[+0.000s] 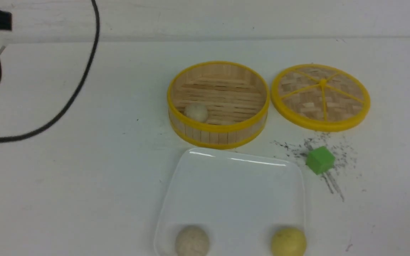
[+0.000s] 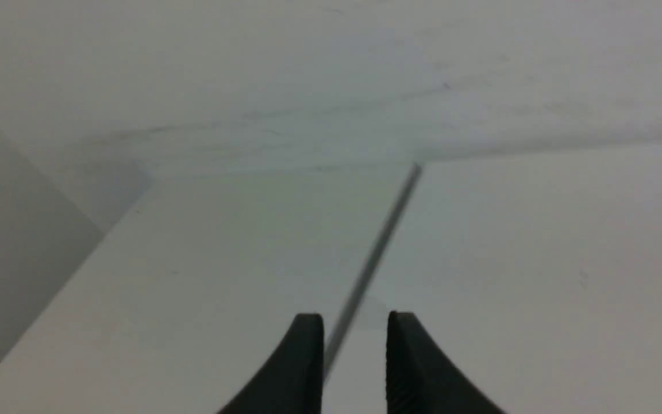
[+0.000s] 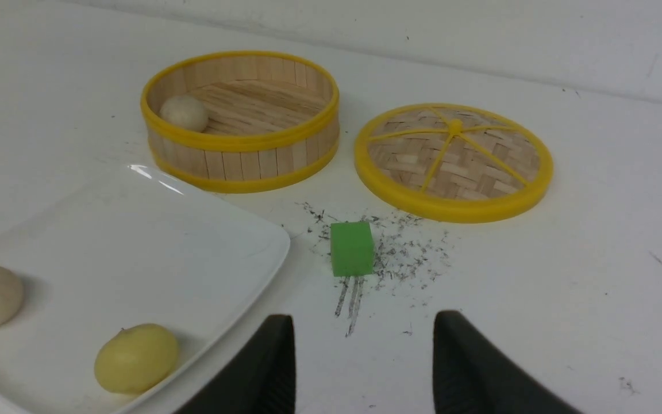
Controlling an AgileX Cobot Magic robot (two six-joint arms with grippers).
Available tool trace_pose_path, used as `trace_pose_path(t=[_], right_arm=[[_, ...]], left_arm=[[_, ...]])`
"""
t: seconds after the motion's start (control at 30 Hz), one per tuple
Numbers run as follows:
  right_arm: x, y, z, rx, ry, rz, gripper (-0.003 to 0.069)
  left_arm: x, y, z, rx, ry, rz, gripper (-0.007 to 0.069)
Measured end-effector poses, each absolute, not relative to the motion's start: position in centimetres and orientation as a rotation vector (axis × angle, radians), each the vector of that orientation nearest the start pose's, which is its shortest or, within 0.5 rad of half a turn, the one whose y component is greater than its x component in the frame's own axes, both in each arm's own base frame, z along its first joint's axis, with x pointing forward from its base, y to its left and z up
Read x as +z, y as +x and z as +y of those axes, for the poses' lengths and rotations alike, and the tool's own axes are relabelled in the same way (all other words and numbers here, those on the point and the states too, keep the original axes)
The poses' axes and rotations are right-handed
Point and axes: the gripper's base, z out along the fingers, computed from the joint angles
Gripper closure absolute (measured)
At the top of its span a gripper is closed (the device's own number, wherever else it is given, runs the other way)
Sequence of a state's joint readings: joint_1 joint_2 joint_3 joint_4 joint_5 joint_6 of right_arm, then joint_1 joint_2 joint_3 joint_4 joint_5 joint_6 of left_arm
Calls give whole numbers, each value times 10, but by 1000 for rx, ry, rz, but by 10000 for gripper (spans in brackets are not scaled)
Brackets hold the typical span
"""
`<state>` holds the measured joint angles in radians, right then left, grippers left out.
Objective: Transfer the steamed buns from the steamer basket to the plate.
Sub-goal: Use the left arm to grab the steamed stuffed bun that is closest to it
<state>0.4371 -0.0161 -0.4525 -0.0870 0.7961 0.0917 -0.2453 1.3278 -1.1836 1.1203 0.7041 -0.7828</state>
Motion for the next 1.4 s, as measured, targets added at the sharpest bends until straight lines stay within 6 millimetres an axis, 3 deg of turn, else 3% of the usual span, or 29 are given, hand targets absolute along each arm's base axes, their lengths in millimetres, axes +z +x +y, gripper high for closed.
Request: trace_pose_path(t=[0.3,0.5,0.63,0.77,1.1,1.4], right_arm=[[286,8,-2,275,-323,1789,315],[286,8,-2,276,-323,1789,315],[286,8,-2,277,-321,1790,315],[286,8,-2,277,-321,1791,315],[283,8,-3,268,-326,1834,315],[280,7,-4,261,-329,1858,315]], left_arm=[[359,286,-41,353,337,2219,432],[359,286,-67,47,491,2168,431],[357,290,-77,-64,547,2168,427],[353,303,-85,-126,579,2212,417],[360,360,-105,-173,676,2324,372],[321,390,-132,-407,943,2283,372]])
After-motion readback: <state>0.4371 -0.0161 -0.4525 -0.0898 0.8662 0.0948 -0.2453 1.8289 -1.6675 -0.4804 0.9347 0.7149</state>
